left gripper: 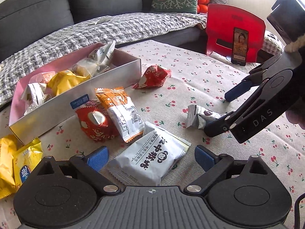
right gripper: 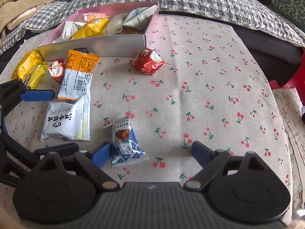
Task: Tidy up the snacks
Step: 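Move both tools back toward the remaining snacks on the cloth, then grasp the white printed packet with the left tool while the right grasps a blue-white candy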
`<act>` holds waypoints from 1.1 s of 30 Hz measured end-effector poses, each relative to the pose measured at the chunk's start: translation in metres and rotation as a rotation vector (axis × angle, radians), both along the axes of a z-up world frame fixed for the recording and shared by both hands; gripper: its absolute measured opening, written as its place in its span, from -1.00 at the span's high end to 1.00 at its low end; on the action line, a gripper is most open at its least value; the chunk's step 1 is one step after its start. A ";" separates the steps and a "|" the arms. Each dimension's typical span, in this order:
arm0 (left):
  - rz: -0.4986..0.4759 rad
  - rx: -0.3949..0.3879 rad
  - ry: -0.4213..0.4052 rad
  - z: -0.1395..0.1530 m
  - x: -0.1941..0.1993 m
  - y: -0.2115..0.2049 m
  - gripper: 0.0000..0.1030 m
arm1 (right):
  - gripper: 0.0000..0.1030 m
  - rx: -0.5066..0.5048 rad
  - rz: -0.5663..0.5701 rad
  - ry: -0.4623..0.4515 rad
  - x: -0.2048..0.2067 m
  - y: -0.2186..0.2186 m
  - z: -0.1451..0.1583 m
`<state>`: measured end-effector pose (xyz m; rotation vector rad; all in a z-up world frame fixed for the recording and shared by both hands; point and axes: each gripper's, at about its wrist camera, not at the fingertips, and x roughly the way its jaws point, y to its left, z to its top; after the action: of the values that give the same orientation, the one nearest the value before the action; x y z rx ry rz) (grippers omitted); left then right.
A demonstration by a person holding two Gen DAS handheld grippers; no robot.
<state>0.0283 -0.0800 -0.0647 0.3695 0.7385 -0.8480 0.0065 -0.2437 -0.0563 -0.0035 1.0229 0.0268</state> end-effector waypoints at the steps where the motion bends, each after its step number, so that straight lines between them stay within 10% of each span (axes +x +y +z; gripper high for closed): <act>1: -0.005 0.005 0.005 0.000 0.000 -0.001 -0.79 | -0.70 -0.004 0.003 -0.001 0.000 0.000 0.000; 8: -0.028 0.014 0.021 0.003 -0.005 -0.004 -0.34 | -0.38 -0.006 0.040 -0.011 0.000 0.003 0.003; 17: -0.121 0.035 0.082 0.007 -0.017 -0.012 -0.25 | 0.34 -0.015 0.120 -0.035 -0.003 0.013 0.007; 33: 0.010 0.009 0.050 0.003 -0.016 -0.032 -0.39 | 0.47 -0.033 0.085 -0.038 0.004 0.010 0.008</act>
<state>0.0120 -0.1120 -0.0612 0.3529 0.7902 -0.8473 0.0103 -0.2333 -0.0481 -0.0769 0.9850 0.0870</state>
